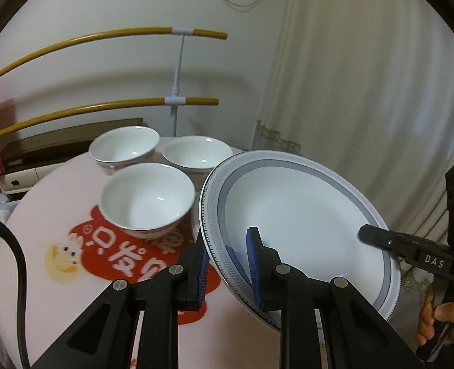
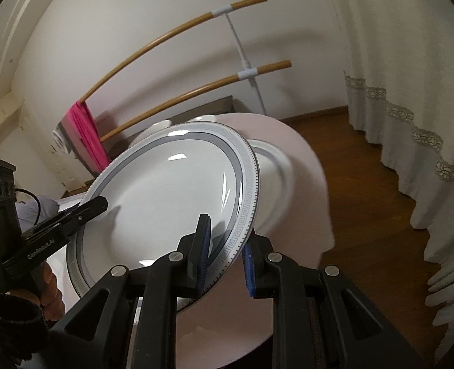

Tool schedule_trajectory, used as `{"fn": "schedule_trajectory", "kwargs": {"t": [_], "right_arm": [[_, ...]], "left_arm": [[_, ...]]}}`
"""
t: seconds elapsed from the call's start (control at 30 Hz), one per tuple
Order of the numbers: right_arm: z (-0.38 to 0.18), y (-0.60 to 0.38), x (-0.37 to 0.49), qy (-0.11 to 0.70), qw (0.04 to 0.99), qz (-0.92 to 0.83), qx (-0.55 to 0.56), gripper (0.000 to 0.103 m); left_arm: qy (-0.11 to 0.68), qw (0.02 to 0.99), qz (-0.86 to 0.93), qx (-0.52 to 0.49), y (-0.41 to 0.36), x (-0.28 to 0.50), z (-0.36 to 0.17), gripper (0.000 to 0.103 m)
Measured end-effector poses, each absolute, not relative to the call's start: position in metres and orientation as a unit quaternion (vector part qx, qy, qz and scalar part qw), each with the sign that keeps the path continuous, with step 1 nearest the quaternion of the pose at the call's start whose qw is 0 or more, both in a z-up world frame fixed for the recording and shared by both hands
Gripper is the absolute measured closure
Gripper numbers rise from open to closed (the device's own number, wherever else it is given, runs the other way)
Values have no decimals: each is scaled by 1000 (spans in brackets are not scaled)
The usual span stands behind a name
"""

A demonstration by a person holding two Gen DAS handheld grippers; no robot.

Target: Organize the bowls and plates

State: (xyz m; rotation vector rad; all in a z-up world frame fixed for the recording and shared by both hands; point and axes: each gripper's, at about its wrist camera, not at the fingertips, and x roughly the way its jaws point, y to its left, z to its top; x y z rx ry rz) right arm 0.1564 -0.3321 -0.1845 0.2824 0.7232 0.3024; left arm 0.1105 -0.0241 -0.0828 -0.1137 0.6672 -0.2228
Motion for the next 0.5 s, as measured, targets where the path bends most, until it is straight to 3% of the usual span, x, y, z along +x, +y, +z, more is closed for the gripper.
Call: {"fn": "schedule_trajectory", "kwargs": {"t": [0.5], "right_arm": [[-215,-362,202,387,900,146,138,84]], "left_arm": [[372,922,-92,-48,-72,203,-107,83]]}}
